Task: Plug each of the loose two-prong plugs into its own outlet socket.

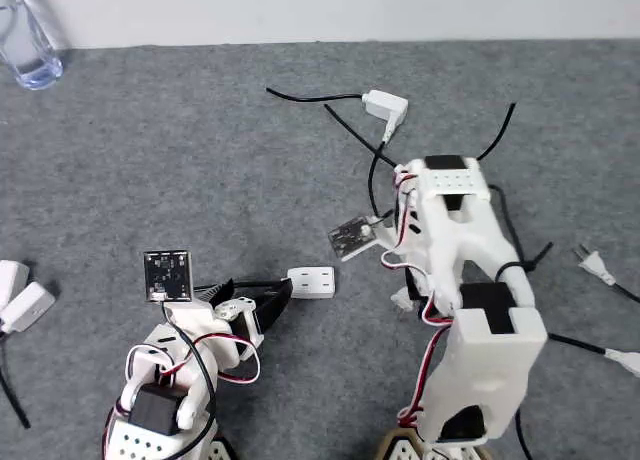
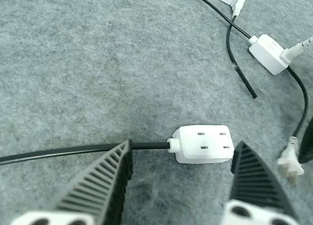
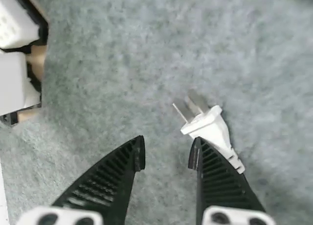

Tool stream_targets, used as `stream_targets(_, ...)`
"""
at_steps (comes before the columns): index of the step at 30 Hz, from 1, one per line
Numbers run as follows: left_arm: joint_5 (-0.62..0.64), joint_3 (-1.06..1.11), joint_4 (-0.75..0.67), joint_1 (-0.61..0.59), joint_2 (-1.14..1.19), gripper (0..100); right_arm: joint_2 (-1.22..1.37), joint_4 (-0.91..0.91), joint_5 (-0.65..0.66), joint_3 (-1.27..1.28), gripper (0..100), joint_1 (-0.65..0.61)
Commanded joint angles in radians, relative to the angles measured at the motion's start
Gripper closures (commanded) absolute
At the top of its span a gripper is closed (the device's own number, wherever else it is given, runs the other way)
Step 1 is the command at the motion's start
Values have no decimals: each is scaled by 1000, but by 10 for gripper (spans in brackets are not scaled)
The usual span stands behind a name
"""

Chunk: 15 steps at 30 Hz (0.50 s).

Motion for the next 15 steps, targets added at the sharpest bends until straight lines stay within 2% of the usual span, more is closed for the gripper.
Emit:
stream_targets(1,-2,-8,2,11,-6,689,1,-81,-60,-11,843,-50)
stream_targets(6,-2,-8,2,11,-6,689,-4,-114,-91,-11,843,-67)
stream_targets(10,-2,-8,2,12,-6,689,-42,-31,-84,-20,843,-67)
stream_targets(15,-2,-8,2,12,-6,689,-87,-16,-23,-11,842,-58)
